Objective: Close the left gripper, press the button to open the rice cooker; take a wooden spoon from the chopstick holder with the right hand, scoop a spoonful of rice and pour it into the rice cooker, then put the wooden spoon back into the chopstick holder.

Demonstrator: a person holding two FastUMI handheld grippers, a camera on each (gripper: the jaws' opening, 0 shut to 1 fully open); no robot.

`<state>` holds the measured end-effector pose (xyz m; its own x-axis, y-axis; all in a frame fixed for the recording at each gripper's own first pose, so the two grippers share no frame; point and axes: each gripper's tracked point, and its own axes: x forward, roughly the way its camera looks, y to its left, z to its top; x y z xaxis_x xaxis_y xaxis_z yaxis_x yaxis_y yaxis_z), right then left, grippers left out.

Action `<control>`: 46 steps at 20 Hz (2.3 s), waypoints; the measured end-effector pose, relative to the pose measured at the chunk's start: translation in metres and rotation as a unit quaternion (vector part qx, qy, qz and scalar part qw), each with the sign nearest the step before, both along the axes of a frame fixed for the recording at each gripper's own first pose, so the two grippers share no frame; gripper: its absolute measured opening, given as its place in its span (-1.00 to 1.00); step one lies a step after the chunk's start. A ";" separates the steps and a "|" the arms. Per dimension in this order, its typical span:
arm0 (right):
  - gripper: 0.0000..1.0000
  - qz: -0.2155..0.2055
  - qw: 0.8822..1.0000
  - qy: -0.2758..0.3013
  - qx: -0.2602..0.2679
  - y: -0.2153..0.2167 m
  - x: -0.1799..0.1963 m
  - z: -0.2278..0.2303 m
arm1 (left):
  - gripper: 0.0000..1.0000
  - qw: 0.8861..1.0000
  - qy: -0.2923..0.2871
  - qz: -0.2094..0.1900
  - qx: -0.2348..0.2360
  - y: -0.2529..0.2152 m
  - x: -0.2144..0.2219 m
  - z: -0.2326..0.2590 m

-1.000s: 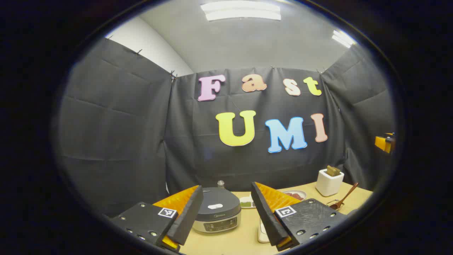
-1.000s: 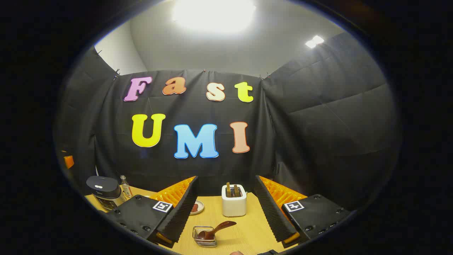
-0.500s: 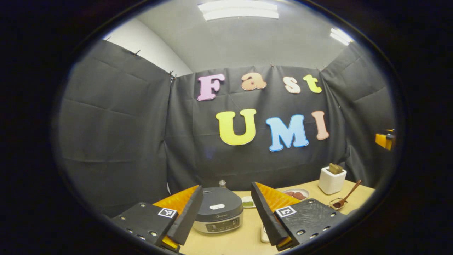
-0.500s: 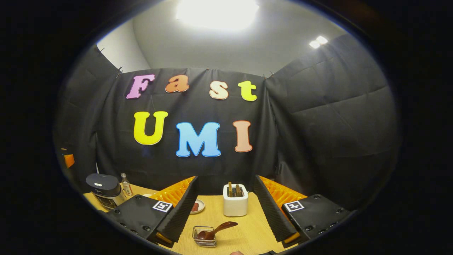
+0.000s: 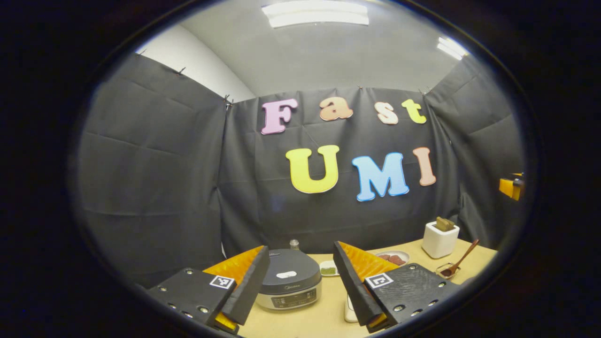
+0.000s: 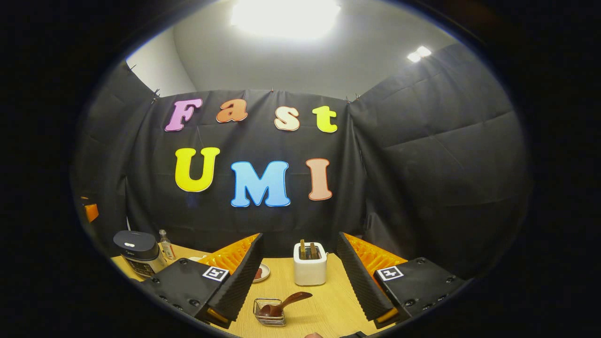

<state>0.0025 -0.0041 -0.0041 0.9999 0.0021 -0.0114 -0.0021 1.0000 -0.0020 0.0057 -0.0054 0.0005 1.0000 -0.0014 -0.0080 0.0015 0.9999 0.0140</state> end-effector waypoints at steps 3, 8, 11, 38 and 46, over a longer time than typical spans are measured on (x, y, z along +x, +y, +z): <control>0.97 -0.001 1.000 -0.002 0.005 -0.003 0.000 0.000 | 0.69 1.000 -0.002 0.001 -0.001 -0.002 0.000 0.002; 0.97 -0.002 1.000 0.002 0.005 -0.009 0.001 -0.002 | 0.70 1.000 -0.004 -0.002 -0.001 -0.007 0.001 0.005; 0.97 0.000 1.000 0.004 0.005 -0.013 0.003 -0.004 | 0.69 1.000 -0.005 0.001 0.002 -0.009 0.002 0.008; 0.97 0.028 0.999 0.021 -0.001 -0.018 0.015 -0.024 | -0.98 1.000 0.018 0.008 -0.002 0.012 0.077 -0.013; 0.90 -0.004 0.999 0.030 -0.020 0.015 0.023 -0.026 | -1.00 0.995 0.094 -0.025 -0.014 0.032 0.144 -0.101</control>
